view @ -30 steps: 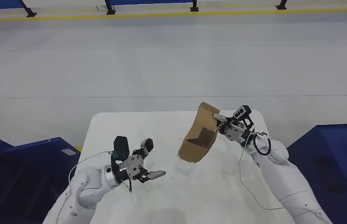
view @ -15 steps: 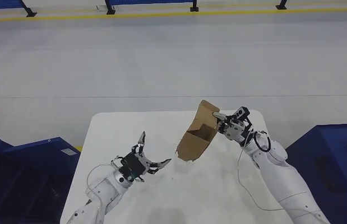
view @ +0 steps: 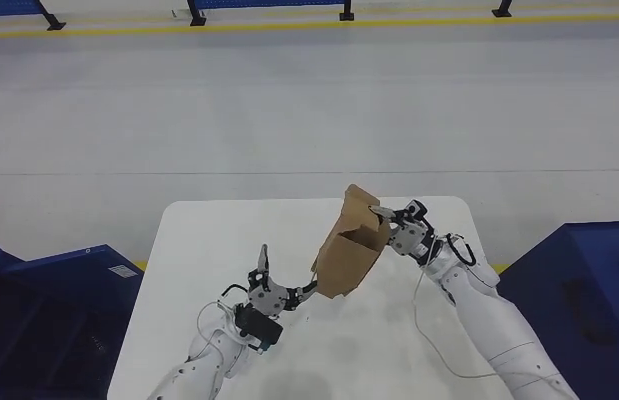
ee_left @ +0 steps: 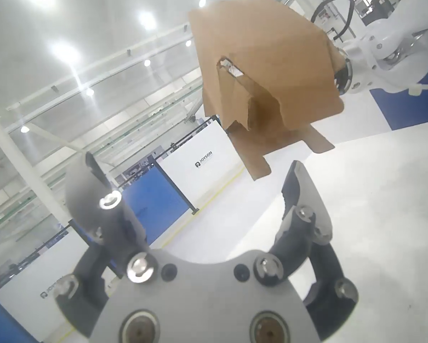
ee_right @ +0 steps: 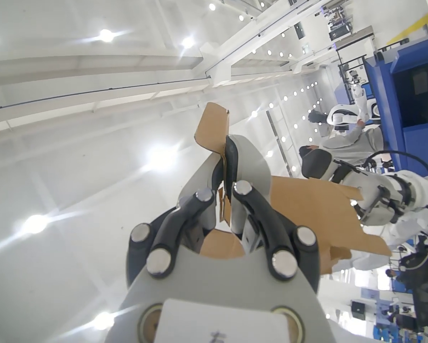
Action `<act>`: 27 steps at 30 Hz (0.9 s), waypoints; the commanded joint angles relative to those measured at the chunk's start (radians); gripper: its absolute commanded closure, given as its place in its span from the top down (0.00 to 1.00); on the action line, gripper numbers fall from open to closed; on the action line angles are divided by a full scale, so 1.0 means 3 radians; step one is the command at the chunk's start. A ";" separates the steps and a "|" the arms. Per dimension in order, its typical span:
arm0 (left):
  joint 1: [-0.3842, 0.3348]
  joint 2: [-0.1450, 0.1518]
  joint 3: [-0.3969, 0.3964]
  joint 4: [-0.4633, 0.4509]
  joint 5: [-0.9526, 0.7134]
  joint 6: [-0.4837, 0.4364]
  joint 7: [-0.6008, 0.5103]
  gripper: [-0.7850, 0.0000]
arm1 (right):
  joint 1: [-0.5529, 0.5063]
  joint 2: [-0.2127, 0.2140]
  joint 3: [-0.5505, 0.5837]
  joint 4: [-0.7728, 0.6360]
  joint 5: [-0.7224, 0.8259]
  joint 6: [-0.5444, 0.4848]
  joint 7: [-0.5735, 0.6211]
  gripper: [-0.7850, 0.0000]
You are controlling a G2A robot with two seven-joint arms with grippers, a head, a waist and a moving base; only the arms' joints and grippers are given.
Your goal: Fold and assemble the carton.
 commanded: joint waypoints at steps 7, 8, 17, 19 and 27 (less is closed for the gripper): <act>-0.0098 -0.0087 0.0102 0.0013 -0.0171 0.0081 0.0171 0.95 | 0.0037 -0.0049 -0.0072 0.0087 0.0063 0.0059 0.0043 0.00; -0.0098 -0.0093 0.0100 0.0013 -0.0187 0.0091 0.0199 0.93 | 0.0039 -0.0054 -0.0077 0.0094 0.0069 0.0067 0.0051 0.00; -0.0093 -0.0130 0.0083 -0.0037 -0.0207 0.0108 0.0289 0.68 | 0.0034 -0.0087 -0.0080 0.0122 0.0095 0.0109 0.0093 0.00; -0.0089 -0.0137 0.0081 -0.0032 -0.0197 0.0111 0.0294 0.49 | 0.0029 -0.0094 -0.0082 0.0121 0.0094 0.0110 0.0093 0.00; -0.0078 -0.0163 0.0063 -0.0021 -0.0173 0.0108 0.0279 0.11 | 0.0008 -0.0122 -0.0113 0.0106 0.0038 0.0119 0.0095 0.00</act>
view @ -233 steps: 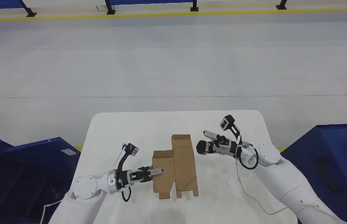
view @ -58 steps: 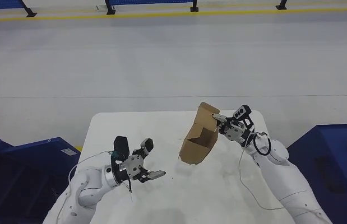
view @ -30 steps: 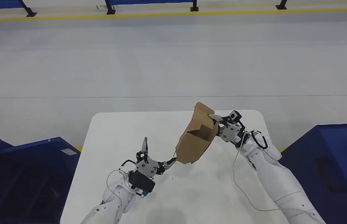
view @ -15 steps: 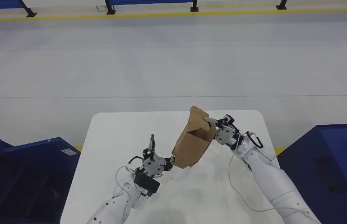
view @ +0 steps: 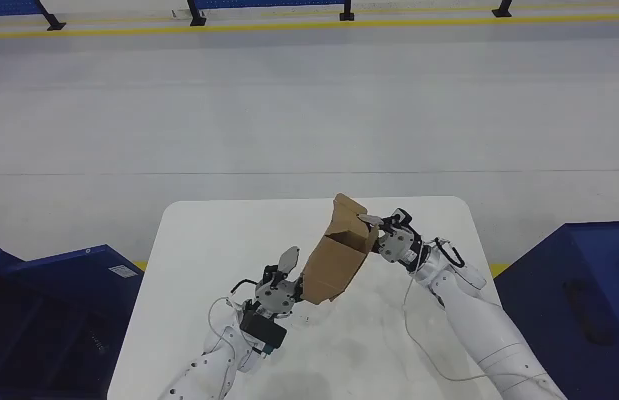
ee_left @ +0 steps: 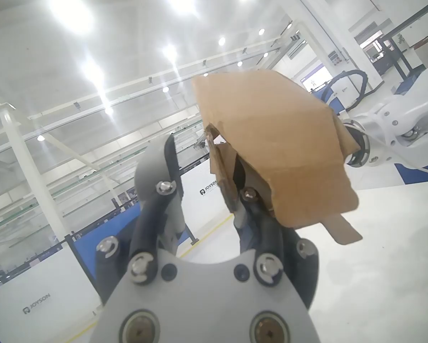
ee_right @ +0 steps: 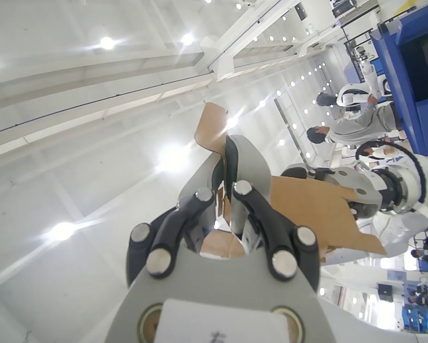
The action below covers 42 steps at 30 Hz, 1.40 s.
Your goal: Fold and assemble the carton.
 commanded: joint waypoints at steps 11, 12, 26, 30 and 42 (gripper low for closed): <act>0.0038 -0.0023 -0.0056 -0.0017 0.0027 -0.0014 0.0032 0.00 | -0.0003 -0.0021 0.0029 0.0004 -0.0200 -0.0111 -0.0058 1.00; 0.0044 -0.0024 -0.0064 -0.0026 0.0020 -0.0024 0.0030 0.00 | -0.0006 -0.0018 0.0052 0.0017 -0.0203 -0.0112 -0.0052 1.00; 0.0166 0.0039 -0.0335 -0.0334 -0.0180 -0.0889 -0.0759 0.00 | -0.0120 0.0171 0.0869 0.0071 -0.1050 -0.1028 0.0256 1.00; 0.0236 0.0082 -0.0459 -0.0543 -0.0408 -0.1480 -0.1149 0.00 | -0.0120 0.0171 0.0869 0.0071 -0.1050 -0.1028 0.0256 1.00; 0.0289 0.0127 -0.0659 -0.0581 -0.2398 -0.3176 -0.2365 0.00 | -0.0436 0.0283 0.1250 -0.0624 -0.1693 -0.1391 0.0620 1.00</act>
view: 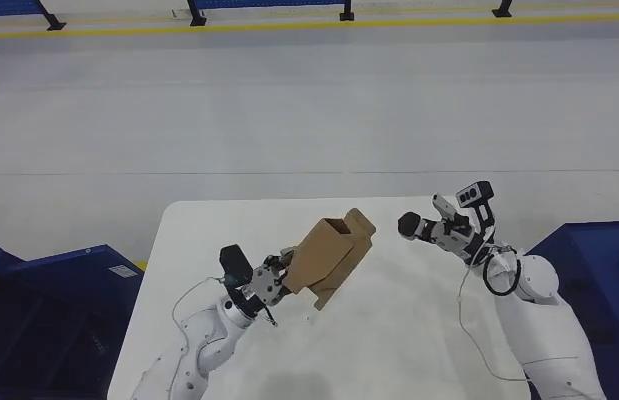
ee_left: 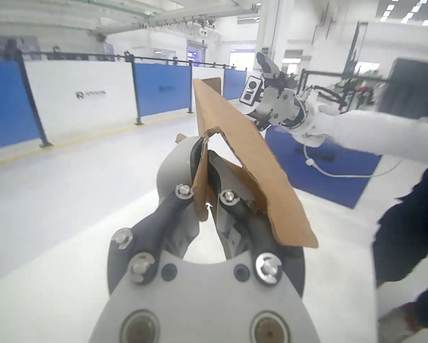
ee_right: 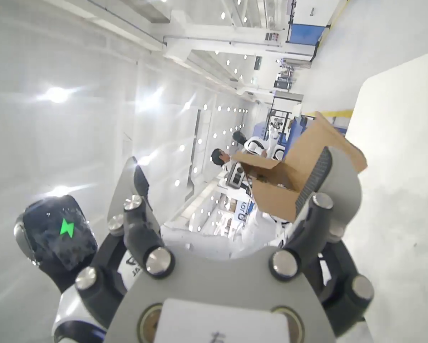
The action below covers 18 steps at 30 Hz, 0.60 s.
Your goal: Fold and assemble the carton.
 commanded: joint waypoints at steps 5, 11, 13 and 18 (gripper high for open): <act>-0.0113 -0.0003 0.0027 0.0063 -0.0541 -0.0252 -0.0462 0.00 | -0.0173 0.0039 0.0167 -0.0394 -0.0053 0.0065 0.0165 1.00; -0.0105 -0.0003 0.0033 0.0069 -0.0554 -0.0248 -0.0476 0.00 | -0.0194 0.0041 0.0176 -0.0466 -0.0073 0.0063 0.0146 1.00; -0.0057 -0.0009 0.0087 0.0083 -0.0914 -0.0293 -0.0702 0.00 | -0.0194 0.0041 0.0176 -0.0466 -0.0073 0.0063 0.0146 1.00; -0.0081 0.0009 0.0064 -0.0006 -0.2335 -0.0078 -0.1628 0.00 | -0.0242 0.0052 0.0174 -0.0566 -0.0130 0.0084 0.0226 1.00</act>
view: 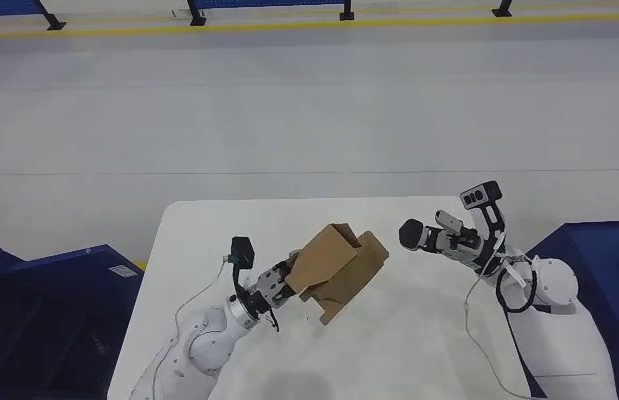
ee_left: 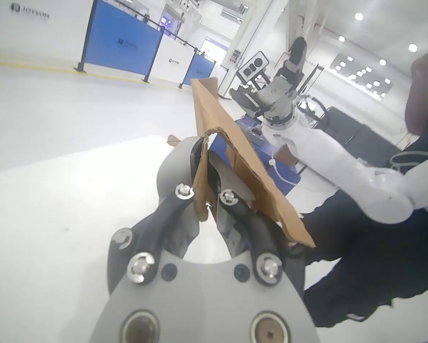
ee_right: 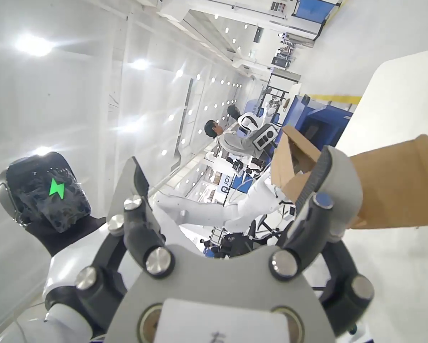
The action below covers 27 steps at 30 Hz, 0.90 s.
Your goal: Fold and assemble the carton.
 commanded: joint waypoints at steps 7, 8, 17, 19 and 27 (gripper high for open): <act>-0.0006 0.0066 -0.0143 -0.0240 -0.2318 0.0851 -0.1562 0.00 | -0.0024 0.0033 0.0107 0.0003 0.0082 0.0030 0.0309 1.00; 0.0001 0.0072 -0.0157 -0.0254 -0.2476 0.0955 -0.1688 0.00 | -0.0024 0.0035 0.0119 0.0011 0.0112 0.0034 0.0340 1.00; -0.0042 0.0096 -0.0180 -0.0257 -0.3281 0.1665 -0.2444 0.00 | -0.0008 0.0044 0.0027 0.0058 0.0214 0.0132 0.0574 1.00; -0.0042 0.0094 -0.0153 -0.0251 -0.3353 0.1740 -0.2518 0.00 | -0.0006 0.0042 -0.0021 0.0053 0.0225 0.0149 0.0622 1.00; -0.0076 0.0092 -0.0106 -0.0211 -0.3482 0.1968 -0.2647 0.00 | 0.0033 0.0041 -0.0175 0.0064 0.0238 0.0233 0.0770 0.93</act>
